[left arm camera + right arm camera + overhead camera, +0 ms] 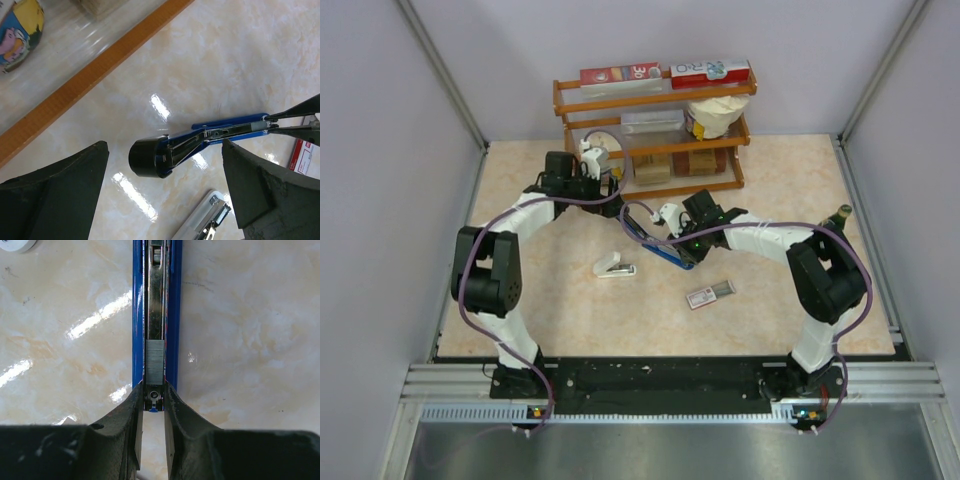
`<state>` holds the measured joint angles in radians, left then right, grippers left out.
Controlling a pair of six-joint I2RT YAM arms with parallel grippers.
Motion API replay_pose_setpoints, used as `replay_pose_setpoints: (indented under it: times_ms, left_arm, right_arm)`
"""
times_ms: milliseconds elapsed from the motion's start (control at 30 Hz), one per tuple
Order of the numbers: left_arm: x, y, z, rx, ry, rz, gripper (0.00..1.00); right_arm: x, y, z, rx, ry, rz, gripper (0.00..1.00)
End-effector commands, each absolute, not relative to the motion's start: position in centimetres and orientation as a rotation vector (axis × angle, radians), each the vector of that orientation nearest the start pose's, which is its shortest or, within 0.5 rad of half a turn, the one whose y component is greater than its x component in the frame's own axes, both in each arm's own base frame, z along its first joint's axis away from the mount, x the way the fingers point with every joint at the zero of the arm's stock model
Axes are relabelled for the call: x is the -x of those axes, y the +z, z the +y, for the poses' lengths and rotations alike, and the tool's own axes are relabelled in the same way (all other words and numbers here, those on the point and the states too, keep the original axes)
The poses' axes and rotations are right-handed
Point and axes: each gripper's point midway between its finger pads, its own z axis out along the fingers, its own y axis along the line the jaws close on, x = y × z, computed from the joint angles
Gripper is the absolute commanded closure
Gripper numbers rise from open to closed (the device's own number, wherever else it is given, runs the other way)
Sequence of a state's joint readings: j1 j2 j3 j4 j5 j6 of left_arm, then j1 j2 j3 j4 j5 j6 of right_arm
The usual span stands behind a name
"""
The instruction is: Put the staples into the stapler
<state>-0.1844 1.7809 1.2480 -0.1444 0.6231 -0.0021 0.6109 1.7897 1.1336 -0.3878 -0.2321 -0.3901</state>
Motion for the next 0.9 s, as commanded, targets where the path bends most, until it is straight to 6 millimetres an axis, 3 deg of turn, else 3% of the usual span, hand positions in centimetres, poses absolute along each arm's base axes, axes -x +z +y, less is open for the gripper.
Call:
replay_pose_setpoints:
  times_ms: [0, 233, 567, 867]
  left_arm:
    - [-43.5, 13.9, -19.2, -0.552, -0.859, 2.143, 0.01]
    - [-42.2, 15.5, -20.6, -0.605, -0.982, 2.081, 0.01]
    - [-36.8, 18.5, -24.9, -0.833, -1.174, 1.929, 0.01]
    - [-35.0, 21.0, -26.0, -0.902, -1.235, 1.822, 0.01]
  right_arm:
    - [-31.7, 2.9, 25.2, 1.330, 0.375, 2.269, 1.00]
    - [-31.7, 2.9, 25.2, 1.329, 0.373, 2.268, 1.00]
    - [-31.8, 3.0, 25.2, 1.324, 0.371, 2.269, 1.00]
    - [-31.8, 3.0, 25.2, 1.326, 0.370, 2.264, 1.00]
